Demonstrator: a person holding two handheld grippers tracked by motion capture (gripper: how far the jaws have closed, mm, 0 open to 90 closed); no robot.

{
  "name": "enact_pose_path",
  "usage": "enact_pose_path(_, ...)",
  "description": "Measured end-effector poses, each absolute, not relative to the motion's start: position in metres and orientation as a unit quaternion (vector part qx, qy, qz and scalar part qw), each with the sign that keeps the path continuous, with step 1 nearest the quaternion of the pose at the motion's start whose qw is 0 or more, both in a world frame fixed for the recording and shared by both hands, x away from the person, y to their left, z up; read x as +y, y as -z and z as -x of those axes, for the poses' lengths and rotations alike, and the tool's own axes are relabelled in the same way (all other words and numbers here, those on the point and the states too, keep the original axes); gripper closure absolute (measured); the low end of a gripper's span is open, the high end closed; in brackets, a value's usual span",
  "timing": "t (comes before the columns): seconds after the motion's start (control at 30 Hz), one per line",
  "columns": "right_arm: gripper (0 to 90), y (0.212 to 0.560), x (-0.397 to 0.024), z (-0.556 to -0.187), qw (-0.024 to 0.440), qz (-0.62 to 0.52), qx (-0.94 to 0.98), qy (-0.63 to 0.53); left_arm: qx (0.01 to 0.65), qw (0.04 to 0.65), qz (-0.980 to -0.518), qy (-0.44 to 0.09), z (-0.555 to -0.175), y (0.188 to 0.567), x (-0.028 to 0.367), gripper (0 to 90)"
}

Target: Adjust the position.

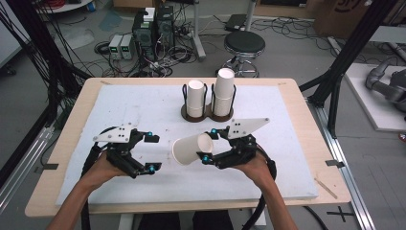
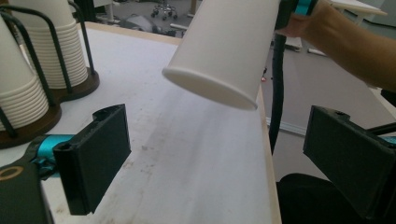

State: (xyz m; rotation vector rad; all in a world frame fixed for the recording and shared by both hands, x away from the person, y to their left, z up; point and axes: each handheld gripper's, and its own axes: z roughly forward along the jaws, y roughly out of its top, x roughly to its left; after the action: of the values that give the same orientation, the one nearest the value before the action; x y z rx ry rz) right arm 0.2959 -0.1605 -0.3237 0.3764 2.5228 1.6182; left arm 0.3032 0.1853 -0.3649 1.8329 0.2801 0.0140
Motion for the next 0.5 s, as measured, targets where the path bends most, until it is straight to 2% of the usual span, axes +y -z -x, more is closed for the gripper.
enact_pose_path(0.5,35.7,0.326,-0.148,-0.292,0.035,-0.105,0.834,-0.540,0.066,0.576,-0.815,0.020,-0.309,0.346,0.142,7.3)
